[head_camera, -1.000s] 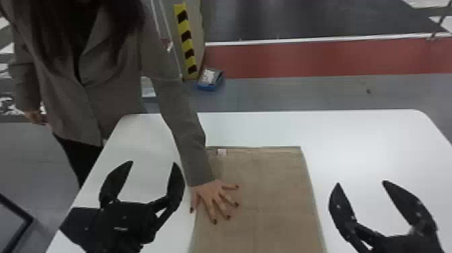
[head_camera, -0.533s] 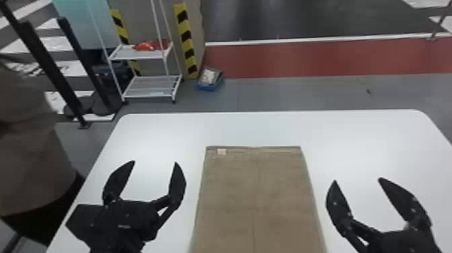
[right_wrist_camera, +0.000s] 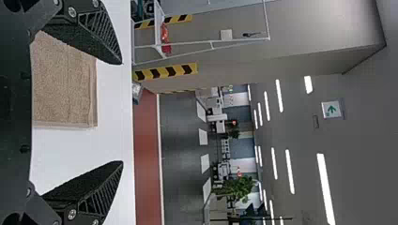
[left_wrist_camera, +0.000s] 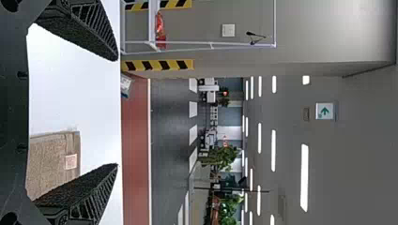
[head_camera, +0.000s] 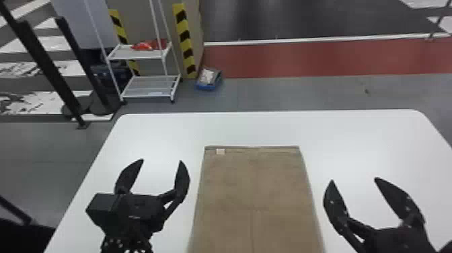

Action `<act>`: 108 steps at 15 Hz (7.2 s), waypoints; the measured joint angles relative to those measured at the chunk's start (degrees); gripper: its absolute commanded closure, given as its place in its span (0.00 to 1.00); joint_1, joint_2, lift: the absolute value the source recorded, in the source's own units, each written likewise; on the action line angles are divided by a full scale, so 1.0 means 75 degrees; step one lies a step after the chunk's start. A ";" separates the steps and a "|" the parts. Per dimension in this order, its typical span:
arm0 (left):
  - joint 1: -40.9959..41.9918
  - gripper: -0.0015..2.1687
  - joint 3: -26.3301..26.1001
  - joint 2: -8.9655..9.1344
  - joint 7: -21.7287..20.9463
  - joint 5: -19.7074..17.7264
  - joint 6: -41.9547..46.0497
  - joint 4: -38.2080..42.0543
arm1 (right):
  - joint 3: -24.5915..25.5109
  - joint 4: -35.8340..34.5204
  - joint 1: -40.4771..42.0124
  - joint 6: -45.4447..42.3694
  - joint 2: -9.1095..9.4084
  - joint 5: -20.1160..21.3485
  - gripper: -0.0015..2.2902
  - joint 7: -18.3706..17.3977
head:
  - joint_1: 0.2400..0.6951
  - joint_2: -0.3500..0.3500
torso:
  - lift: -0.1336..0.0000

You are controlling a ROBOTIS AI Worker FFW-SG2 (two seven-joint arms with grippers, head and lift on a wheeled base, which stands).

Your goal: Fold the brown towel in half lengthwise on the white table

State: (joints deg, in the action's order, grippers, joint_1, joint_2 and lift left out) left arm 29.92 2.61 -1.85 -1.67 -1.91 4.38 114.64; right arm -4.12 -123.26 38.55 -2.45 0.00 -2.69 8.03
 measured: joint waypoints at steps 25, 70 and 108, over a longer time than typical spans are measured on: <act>-0.5233 0.15 -0.0434 -0.0062 -0.1567 -0.0063 -0.0570 -0.6938 | 0.0133 0.0777 -0.0574 0.0390 0.0000 0.0207 0.06 -0.0004 | 1.00 0.54 | 0.58; -0.4698 0.63 -0.0388 -0.0178 -0.1671 0.0060 -0.0570 -0.6468 | -0.0179 0.1187 -0.0966 0.0392 0.0000 0.0165 0.06 -0.0004 | 1.00 0.59 | 0.58; -0.2711 0.01 -0.1767 -0.0088 -0.0833 0.0286 -0.1670 -0.2629 | -0.0576 0.4221 -0.2682 0.0463 0.0000 0.1330 0.15 0.0212 | 1.00 0.50 | 0.58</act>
State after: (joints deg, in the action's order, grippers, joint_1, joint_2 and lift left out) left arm 9.58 -10.64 -2.50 -7.92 0.24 -8.15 94.92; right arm -8.44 -91.60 18.43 1.02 0.00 7.28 9.62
